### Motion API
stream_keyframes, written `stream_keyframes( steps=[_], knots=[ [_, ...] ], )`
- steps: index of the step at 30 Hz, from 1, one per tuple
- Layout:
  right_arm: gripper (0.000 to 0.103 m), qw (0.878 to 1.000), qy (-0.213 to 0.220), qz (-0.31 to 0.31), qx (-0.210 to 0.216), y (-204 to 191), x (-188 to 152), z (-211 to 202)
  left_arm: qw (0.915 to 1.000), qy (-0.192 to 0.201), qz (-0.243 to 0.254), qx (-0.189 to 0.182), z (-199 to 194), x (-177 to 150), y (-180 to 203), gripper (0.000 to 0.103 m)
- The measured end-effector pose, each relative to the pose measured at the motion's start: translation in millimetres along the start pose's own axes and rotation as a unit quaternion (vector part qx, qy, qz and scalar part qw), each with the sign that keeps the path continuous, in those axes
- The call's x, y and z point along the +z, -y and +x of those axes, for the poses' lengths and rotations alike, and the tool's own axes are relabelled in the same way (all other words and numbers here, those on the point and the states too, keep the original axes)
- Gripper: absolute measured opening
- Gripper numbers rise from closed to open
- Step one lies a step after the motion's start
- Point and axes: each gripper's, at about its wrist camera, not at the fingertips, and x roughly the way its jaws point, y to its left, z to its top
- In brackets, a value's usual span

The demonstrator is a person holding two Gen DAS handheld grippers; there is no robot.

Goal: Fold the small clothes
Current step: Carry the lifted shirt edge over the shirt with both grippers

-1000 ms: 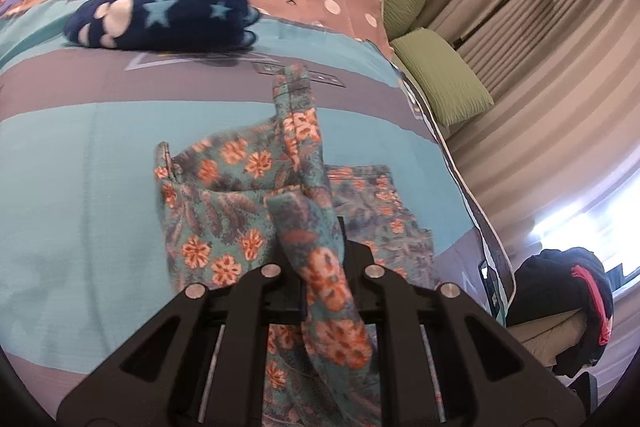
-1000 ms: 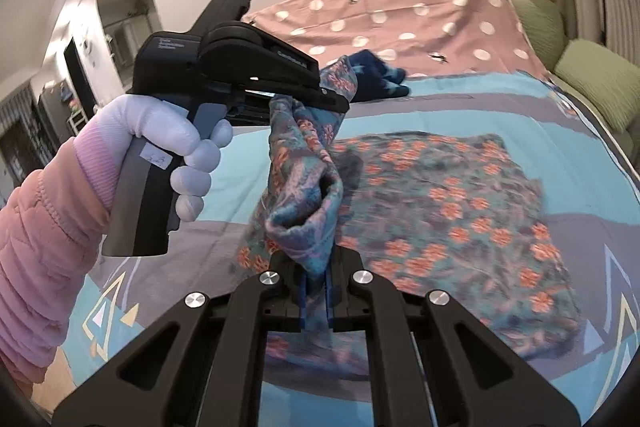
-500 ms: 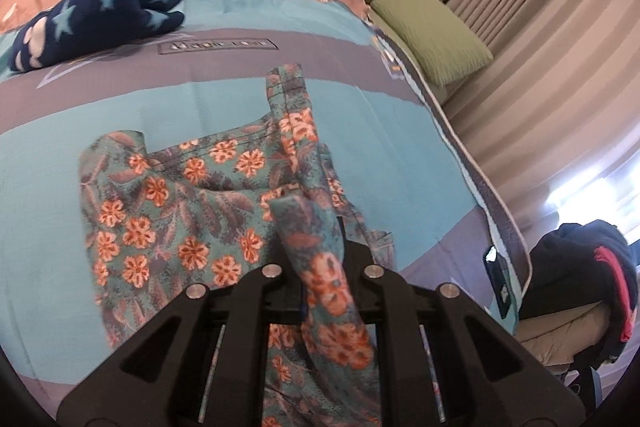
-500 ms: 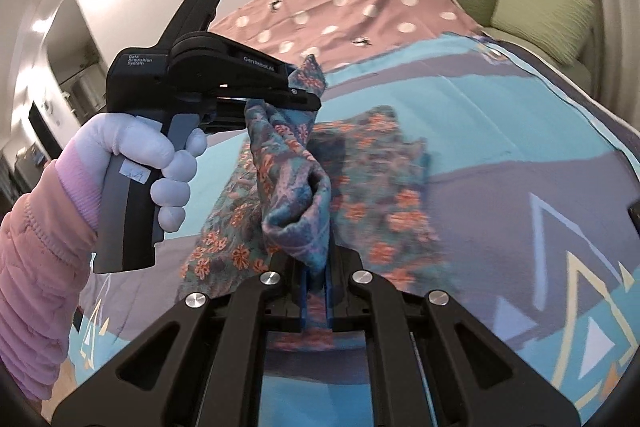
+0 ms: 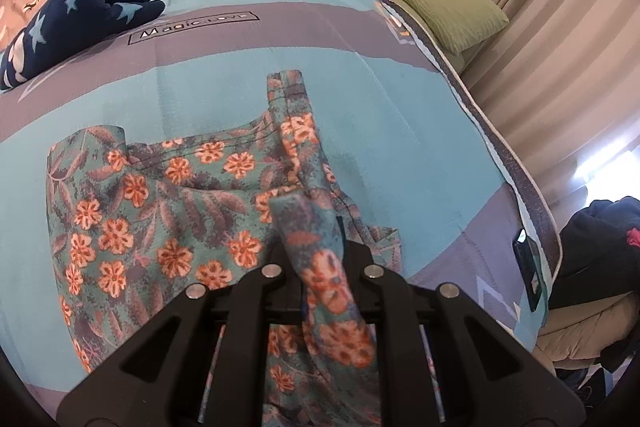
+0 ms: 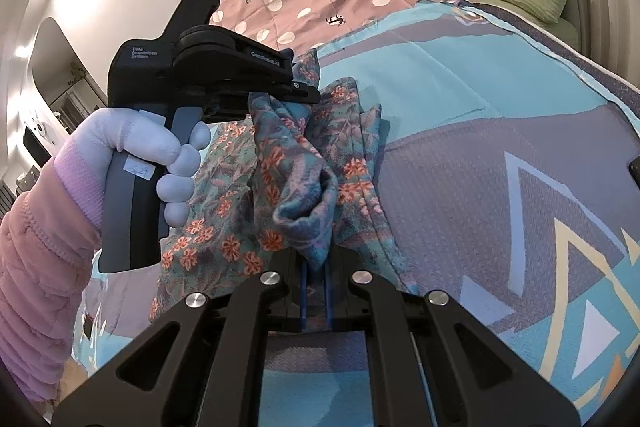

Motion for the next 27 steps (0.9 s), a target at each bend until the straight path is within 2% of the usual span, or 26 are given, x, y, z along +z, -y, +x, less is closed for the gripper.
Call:
stream_keyframes(
  steps=[8,11,15,18,23,27],
  knots=[
    [0.006,1.000,-0.007,0.010,-0.002,4.7,-2.4,-2.0,0.9997,-0.001,0.019,0.018,4.9,0.1,12.8,0.013],
    [0.006,1.000,-0.017,0.021,-0.002,11.3,-4.5,-0.1,0.9998,0.008,0.018,0.007,1.0,0.7,16.9,0.021],
    [0.007,0.999,-0.036,0.038,0.000,20.1,-10.0,3.5,0.9983,0.043,0.029,-0.029,-19.6,1.8,27.4,0.029],
    [0.007,0.998,-0.044,0.046,0.002,25.4,-12.8,2.1,0.9952,0.074,0.049,-0.043,-45.8,0.6,33.3,0.037],
    [0.012,0.998,-0.043,0.037,-0.003,26.1,-14.1,-5.7,0.9917,0.099,0.077,-0.028,-76.5,-19.4,24.8,0.048],
    [0.016,0.998,-0.042,0.045,-0.002,32.1,-13.8,-15.3,0.9890,0.102,0.106,0.014,-89.4,-57.7,9.2,0.053]
  ],
)
